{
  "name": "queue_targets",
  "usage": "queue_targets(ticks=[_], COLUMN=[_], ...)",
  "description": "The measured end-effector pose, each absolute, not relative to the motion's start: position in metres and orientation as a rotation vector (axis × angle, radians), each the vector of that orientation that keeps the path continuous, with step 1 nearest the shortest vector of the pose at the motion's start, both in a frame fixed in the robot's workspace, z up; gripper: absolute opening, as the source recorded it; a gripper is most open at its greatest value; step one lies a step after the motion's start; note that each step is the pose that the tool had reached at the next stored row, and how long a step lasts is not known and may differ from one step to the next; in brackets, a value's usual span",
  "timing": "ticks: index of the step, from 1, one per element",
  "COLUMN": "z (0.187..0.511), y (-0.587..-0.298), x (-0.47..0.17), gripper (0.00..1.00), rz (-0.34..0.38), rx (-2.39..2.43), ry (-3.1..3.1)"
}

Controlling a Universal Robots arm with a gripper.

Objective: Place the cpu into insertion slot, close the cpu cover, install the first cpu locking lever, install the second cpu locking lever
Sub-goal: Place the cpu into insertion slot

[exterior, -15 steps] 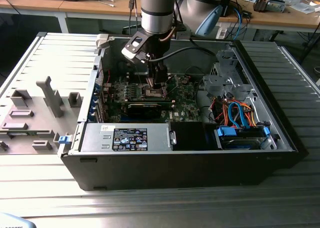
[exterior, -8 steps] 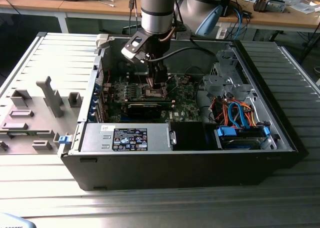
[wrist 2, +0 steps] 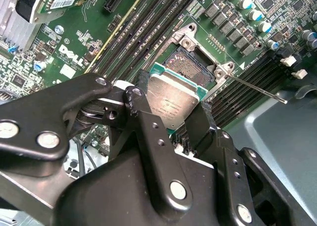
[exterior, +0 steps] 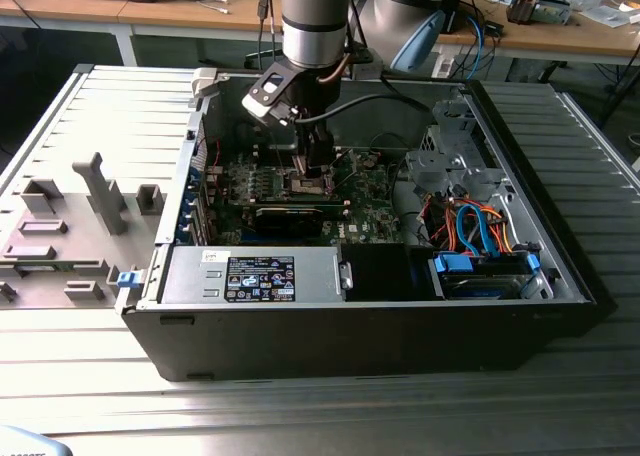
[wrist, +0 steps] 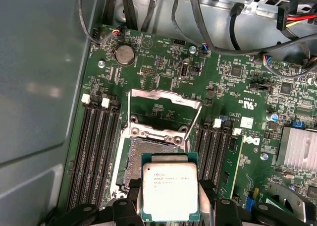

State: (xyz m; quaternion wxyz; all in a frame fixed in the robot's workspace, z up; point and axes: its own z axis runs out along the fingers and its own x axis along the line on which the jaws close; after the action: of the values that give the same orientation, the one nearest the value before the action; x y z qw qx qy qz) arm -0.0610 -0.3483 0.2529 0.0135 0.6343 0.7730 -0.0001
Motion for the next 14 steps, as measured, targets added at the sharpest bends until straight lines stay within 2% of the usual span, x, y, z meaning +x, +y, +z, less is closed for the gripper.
queue_targets(ticks=[14], z=[0.2527], y=[-0.3483], x=[-0.0611], gripper=[0.55], rz=[-0.001], rx=[2.007], ry=[2.382])
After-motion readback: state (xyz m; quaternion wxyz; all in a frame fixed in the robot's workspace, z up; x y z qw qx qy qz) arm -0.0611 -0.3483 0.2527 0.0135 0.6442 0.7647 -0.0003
